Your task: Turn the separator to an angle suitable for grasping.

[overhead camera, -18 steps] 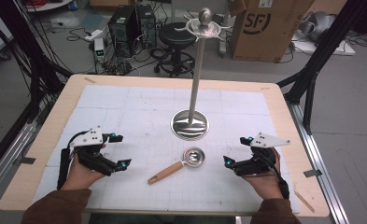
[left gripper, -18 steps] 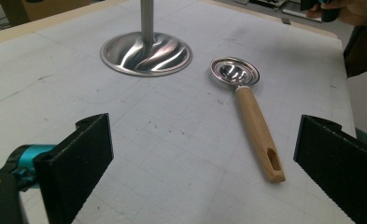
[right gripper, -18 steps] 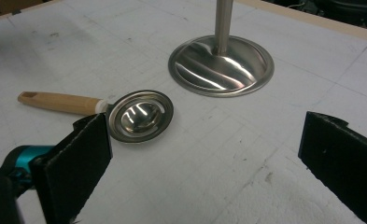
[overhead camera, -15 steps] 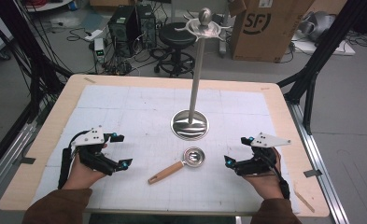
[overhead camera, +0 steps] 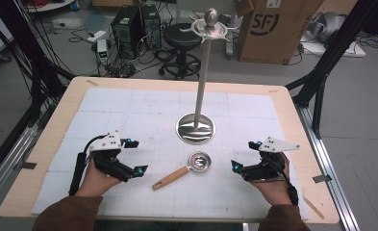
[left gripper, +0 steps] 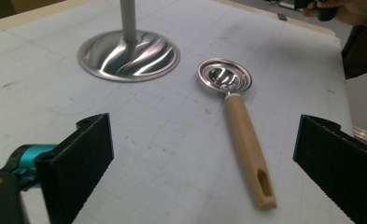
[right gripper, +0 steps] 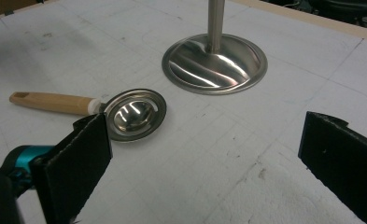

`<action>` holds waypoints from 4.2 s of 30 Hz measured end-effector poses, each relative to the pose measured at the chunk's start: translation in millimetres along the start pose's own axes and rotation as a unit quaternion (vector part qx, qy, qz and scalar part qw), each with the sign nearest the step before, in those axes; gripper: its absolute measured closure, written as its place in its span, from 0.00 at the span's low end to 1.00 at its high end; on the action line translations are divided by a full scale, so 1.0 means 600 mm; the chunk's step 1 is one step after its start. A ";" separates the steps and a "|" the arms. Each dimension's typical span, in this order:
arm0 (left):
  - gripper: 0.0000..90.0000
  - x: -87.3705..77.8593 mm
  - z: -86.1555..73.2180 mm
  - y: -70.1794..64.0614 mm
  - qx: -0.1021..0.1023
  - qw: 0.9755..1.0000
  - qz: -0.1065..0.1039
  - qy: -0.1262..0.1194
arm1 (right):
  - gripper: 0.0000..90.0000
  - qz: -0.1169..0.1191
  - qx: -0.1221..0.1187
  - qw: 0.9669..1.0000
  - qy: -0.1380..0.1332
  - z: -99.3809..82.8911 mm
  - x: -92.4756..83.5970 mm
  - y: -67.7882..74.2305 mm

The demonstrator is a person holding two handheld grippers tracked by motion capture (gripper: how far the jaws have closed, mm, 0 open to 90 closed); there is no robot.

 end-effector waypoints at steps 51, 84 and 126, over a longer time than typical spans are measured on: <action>0.66 0.115 -0.053 -0.067 0.104 0.980 -0.008 0.167 | 0.02 -0.020 -0.011 0.999 0.022 -0.017 0.001 -0.001; 0.74 0.131 -0.048 -0.060 0.088 0.981 -0.024 0.170 | 0.02 -0.012 -0.008 1.000 0.021 -0.014 0.005 0.000; 0.78 0.233 0.002 -0.093 0.117 0.968 -0.050 0.216 | 0.02 -0.005 -0.015 1.000 0.018 -0.010 0.006 0.001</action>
Point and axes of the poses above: each handheld gripper's, and its own axes: x roughly forward along the jaws, z roughly out of its top, y roughly to its left, the point moved 6 cm from there along x, roughly forward along the jaws, and after that the axes turned 4 degrees about z, right-handed, at the moved point
